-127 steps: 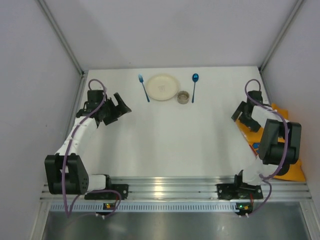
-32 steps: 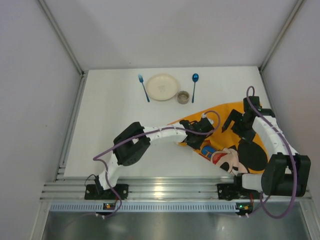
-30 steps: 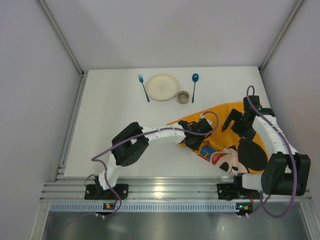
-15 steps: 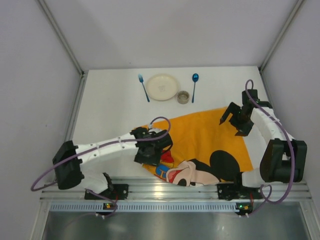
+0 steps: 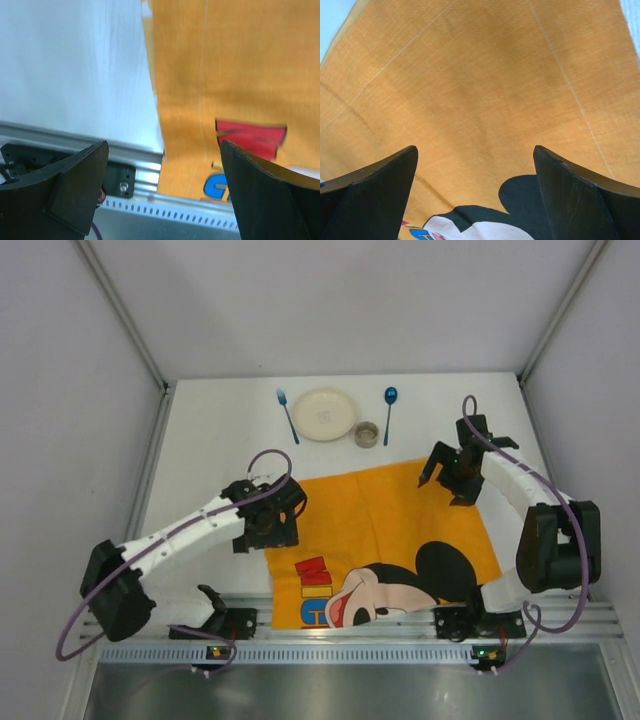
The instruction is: Set the dinner table for one person
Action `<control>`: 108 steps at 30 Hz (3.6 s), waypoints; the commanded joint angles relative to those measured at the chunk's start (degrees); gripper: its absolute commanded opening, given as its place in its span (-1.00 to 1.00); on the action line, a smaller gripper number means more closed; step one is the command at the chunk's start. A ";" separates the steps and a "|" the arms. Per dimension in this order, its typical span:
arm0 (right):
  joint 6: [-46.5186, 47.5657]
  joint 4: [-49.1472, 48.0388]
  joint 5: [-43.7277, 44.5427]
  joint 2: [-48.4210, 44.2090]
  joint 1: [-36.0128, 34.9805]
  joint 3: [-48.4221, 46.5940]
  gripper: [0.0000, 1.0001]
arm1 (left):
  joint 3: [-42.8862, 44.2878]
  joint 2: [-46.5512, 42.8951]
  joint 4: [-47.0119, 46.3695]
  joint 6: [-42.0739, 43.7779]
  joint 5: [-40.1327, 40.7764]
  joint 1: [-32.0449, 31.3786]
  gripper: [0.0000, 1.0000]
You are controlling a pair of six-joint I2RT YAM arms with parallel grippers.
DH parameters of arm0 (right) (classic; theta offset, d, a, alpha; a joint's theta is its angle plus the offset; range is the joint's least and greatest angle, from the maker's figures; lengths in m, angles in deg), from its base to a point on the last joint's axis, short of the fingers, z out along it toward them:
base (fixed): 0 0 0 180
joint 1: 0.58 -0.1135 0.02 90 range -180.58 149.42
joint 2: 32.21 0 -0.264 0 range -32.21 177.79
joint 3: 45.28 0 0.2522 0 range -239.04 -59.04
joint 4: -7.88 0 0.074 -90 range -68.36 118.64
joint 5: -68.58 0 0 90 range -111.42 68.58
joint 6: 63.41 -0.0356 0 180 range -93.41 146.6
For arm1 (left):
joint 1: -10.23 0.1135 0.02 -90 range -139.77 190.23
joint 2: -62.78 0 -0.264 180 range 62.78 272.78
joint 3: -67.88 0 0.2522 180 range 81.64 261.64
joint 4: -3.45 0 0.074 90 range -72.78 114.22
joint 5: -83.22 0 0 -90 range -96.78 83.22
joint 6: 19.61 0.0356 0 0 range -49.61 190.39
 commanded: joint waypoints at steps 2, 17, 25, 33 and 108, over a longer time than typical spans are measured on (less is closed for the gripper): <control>-0.50 -2.75 0.29 1.36 -1.55 -3.19 0.97 | -1.87 12.45 -16.22 12.77 -2.49 7.43 0.98; 0.12 -7.57 -5.85 5.67 -1.73 -8.45 0.92 | 14.04 44.04 -23.19 30.62 4.28 19.64 0.92; -2.26 -11.01 -10.70 15.94 -5.86 -23.12 0.88 | 17.20 45.27 -22.05 34.67 7.44 26.76 0.92; -1.65 -7.15 -7.28 32.01 -10.60 -41.23 0.79 | 17.31 46.42 -16.86 30.72 7.53 28.45 0.93; 3.19 -8.21 15.49 8.32 -9.82 -9.51 0.77 | 67.30 62.58 -26.96 27.82 -11.45 35.04 0.76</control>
